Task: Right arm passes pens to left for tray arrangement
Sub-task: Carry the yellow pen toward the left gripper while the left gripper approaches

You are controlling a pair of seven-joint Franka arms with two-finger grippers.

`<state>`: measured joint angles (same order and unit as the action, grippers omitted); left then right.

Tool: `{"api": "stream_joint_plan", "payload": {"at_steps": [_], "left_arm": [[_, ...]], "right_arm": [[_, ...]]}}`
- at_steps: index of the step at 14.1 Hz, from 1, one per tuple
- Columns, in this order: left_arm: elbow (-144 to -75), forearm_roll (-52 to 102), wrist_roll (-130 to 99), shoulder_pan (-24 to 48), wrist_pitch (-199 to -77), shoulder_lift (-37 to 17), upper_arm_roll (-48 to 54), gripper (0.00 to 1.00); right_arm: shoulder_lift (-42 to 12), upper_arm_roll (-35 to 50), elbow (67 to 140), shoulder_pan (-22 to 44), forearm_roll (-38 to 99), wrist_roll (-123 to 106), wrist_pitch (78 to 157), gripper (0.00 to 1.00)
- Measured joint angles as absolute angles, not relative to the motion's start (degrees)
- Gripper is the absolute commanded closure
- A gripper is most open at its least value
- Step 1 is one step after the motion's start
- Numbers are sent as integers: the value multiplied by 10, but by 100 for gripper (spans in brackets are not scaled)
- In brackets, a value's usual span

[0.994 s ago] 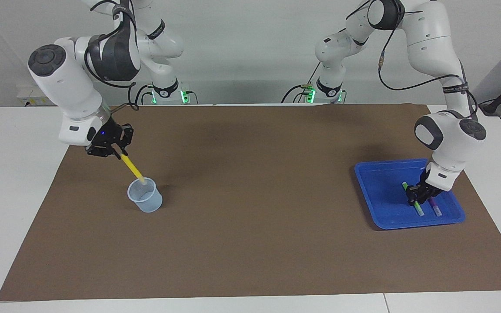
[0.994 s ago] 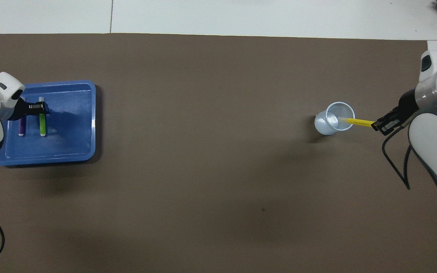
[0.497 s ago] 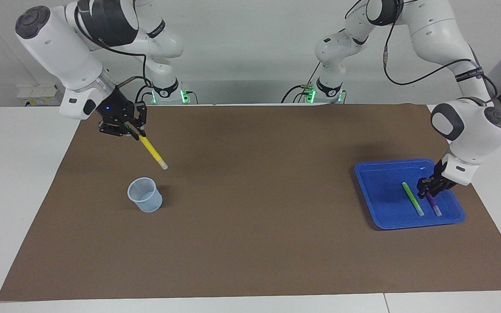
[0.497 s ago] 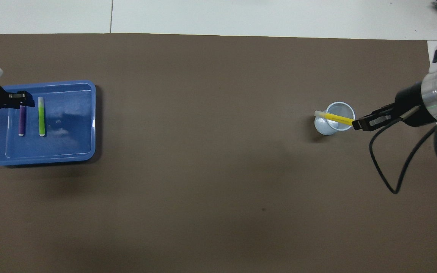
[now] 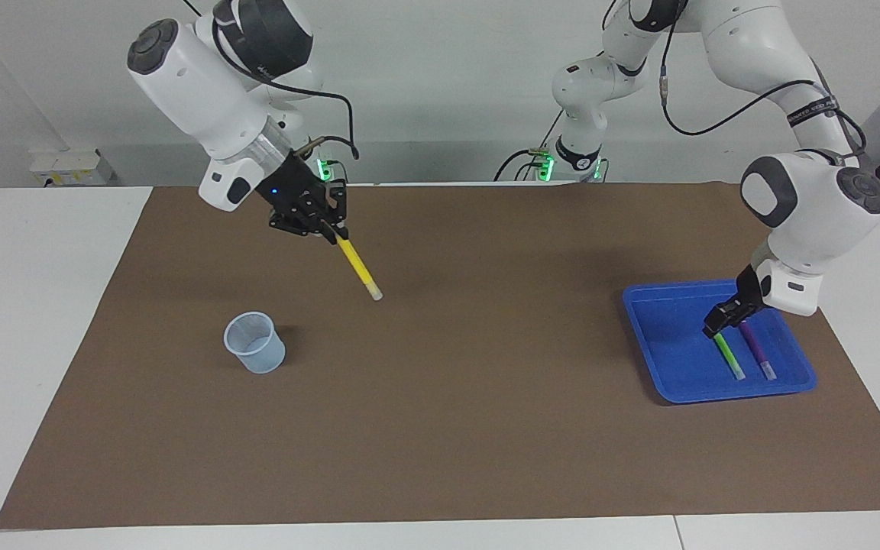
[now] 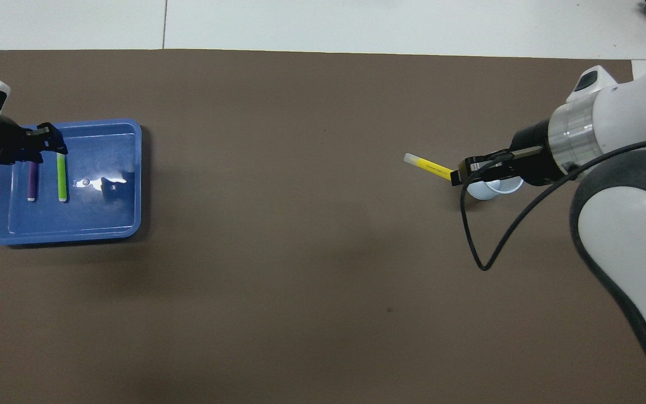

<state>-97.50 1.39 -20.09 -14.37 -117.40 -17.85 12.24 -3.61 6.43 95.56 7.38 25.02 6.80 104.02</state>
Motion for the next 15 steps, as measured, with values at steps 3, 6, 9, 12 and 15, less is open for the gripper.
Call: {"api": "stream_joint_plan", "payload": {"at_steps": [3,6,9,12,15], "left_arm": [[-975,37,-344,-101,-1169,-173,123,0],[-975,76,-470,-69,-1154,-167,124,0],[-975,96,-585,-35,-1145,-149,125,0],[-975,123,-715,18,-1141,-133,128,0],[-974,151,-856,72,-1141,-117,132,0]], "right_arm": [[-36,65,963,107,288,168,1072,94],[-36,65,979,124,338,237,1110,94],[-38,65,993,143,375,298,1145,94],[-38,65,995,153,399,339,1170,95],[-41,65,996,166,403,366,1198,95]]}}
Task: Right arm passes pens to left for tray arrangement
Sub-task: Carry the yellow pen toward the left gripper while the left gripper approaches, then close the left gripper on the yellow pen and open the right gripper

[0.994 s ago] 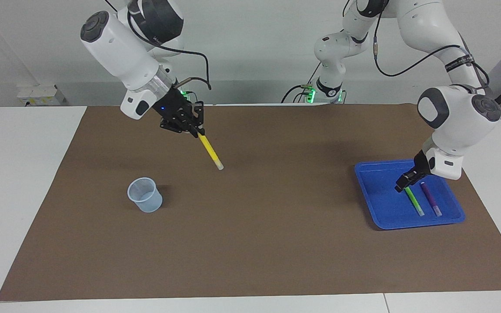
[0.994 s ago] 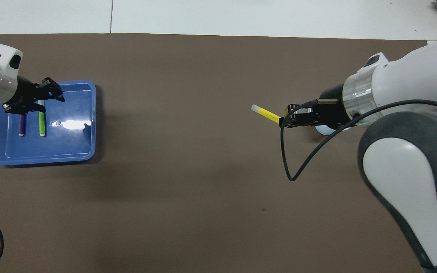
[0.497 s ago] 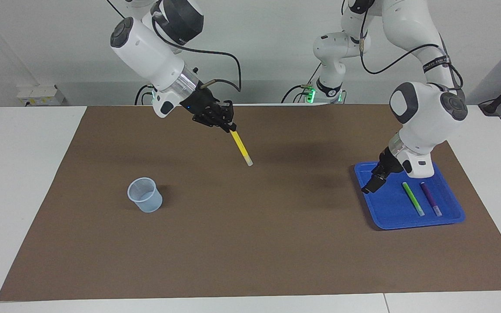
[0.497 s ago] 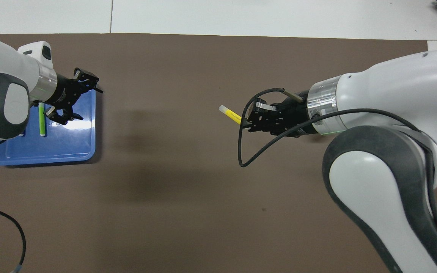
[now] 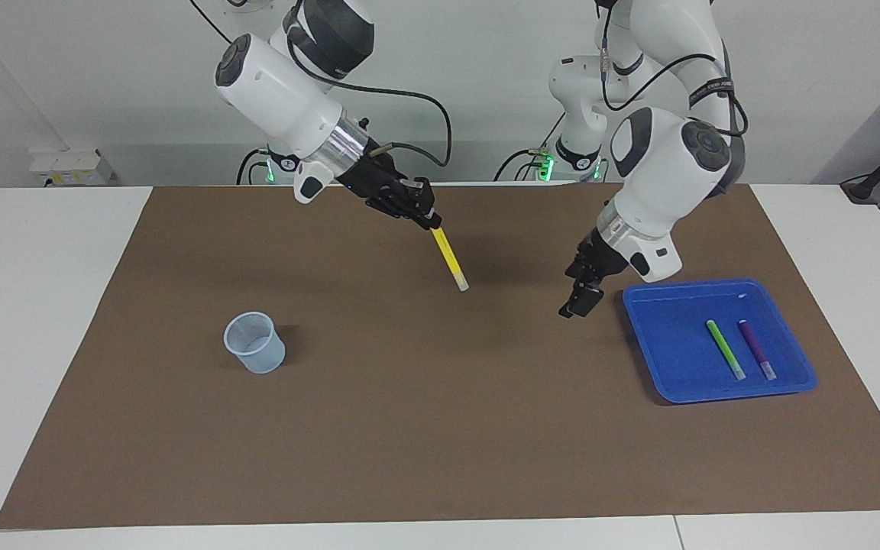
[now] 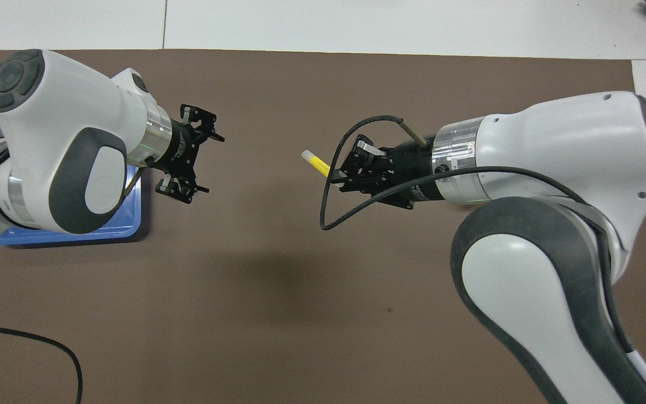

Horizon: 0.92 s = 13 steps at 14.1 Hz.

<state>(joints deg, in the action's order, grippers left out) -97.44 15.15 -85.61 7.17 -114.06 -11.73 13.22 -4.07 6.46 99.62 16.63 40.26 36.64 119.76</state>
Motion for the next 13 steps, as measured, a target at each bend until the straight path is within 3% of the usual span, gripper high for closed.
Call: {"api": "stream_joint_plan", "payload": {"at_steps": [5,9,13], "left_arm": [[-973,182,-988,84,-1176,-108,184,2],[-970,183,-1024,86,-1202,-107,222,21],[-970,195,-1031,89,-1212,-107,229,26]], "right_arm": [[-51,65,997,201,403,399,1232,95],[-52,64,997,201,403,399,1237,95],[-52,64,997,201,403,399,1238,95]]}}
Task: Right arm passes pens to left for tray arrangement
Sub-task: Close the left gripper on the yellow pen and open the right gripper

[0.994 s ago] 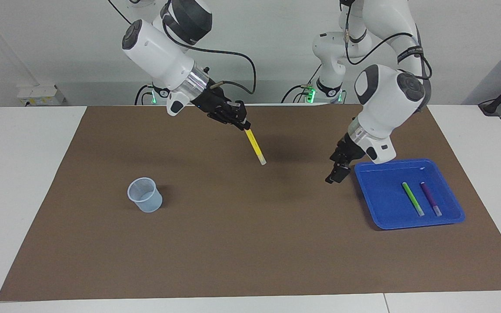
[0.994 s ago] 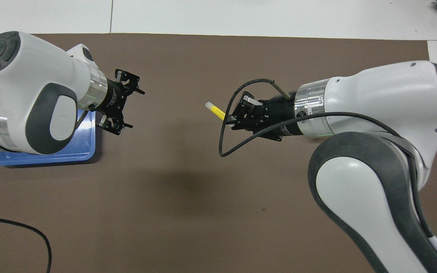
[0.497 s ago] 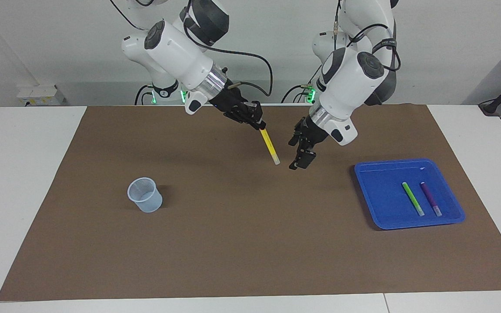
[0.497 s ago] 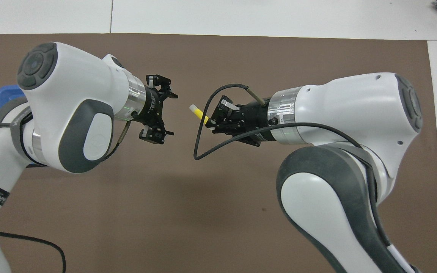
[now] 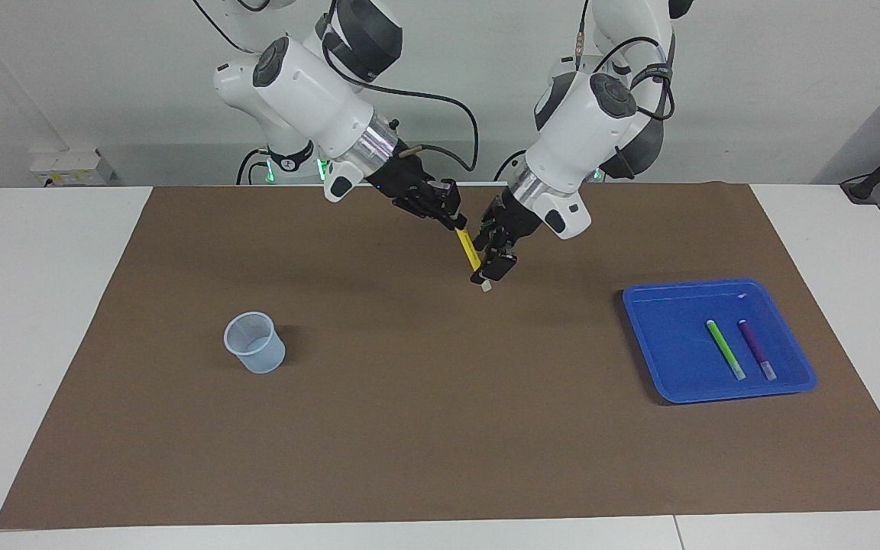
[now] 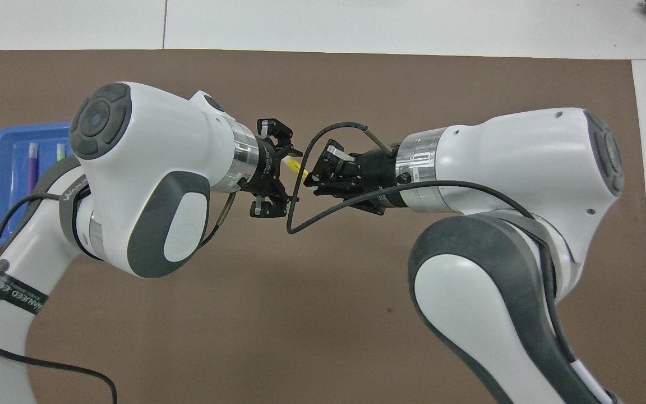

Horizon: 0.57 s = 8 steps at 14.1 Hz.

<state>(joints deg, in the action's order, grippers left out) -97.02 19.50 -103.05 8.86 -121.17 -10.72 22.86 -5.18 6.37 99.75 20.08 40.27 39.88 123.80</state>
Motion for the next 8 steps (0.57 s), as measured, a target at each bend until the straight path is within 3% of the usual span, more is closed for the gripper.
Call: {"api": "stream_joint_plan", "payload": {"at_steps": [8], "left_arm": [[-965,214,-1037,97,-1203,-95,224,39]], "right_arm": [[-52,64,998,201,403,399,1238,95]]}}
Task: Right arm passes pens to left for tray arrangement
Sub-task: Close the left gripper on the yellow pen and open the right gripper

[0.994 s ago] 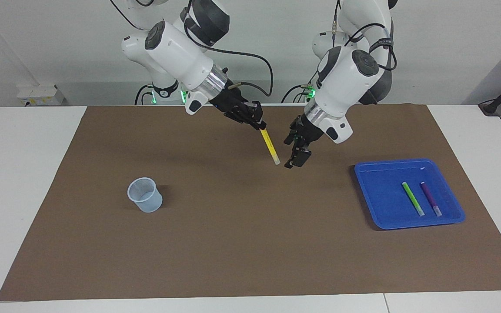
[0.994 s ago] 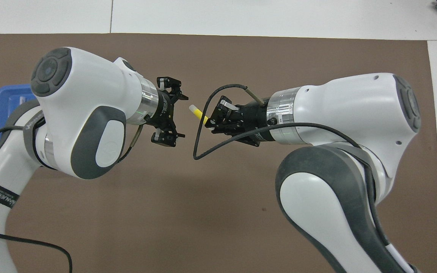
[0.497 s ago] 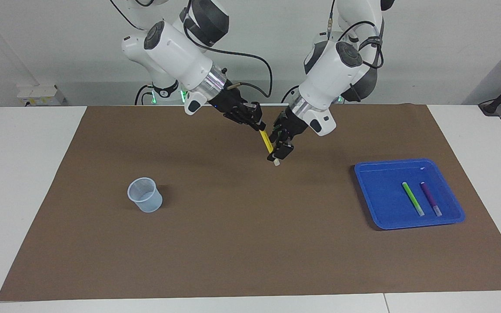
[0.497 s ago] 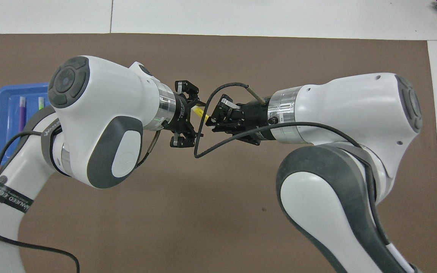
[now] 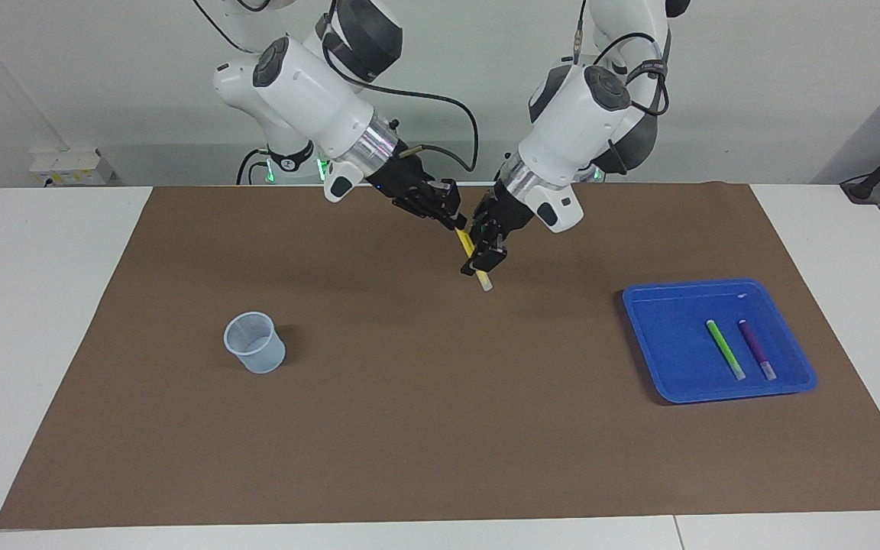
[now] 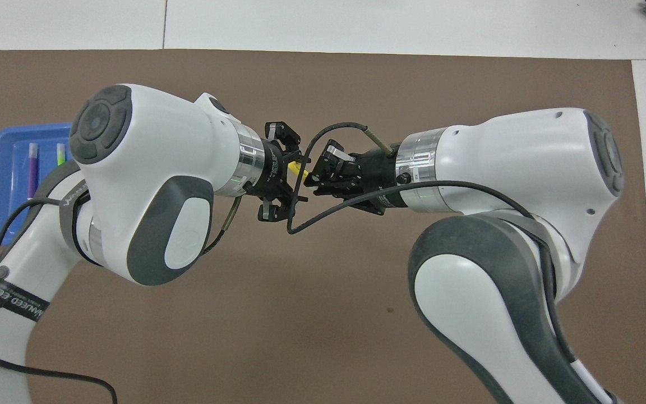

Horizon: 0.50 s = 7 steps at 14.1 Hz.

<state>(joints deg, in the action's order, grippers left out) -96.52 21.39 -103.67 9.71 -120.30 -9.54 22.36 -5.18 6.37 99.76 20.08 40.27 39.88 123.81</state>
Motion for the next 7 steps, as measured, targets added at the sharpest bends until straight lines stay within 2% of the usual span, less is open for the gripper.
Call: {"api": "stream_joint_plan", "payload": {"at_steps": [7], "left_arm": [[-964,220,-1037,86,-1196,-76,223,39]], "right_arm": [[-52,64,998,201,403,399,1238,95]]}}
